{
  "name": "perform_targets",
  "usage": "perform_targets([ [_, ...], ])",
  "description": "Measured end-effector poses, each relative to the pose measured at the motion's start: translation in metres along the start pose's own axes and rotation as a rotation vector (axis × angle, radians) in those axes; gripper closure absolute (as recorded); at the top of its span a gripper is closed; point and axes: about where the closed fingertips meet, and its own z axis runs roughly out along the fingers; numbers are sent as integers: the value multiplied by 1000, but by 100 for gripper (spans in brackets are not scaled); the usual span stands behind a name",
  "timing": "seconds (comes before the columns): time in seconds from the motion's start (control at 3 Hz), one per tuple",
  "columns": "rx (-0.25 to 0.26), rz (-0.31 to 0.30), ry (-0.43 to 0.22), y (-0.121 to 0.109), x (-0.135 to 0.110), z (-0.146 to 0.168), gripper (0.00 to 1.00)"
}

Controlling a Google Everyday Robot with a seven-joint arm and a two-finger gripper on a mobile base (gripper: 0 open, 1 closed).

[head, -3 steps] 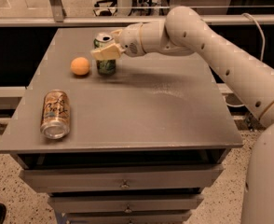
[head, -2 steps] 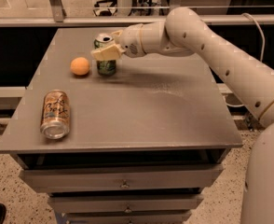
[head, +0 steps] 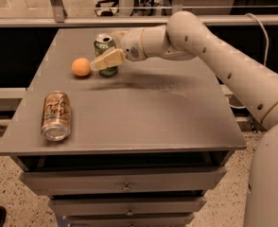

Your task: Move green can near orange

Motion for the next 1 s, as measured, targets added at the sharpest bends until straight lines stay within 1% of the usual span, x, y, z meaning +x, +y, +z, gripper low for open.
perform_targets([
  [0.33,14,9,-13,0,0,-19,0],
  [0.67,57,-3,-23,-7,1,-61,0],
  [1.0,169,-48,-32,-21,-10,-127,0],
])
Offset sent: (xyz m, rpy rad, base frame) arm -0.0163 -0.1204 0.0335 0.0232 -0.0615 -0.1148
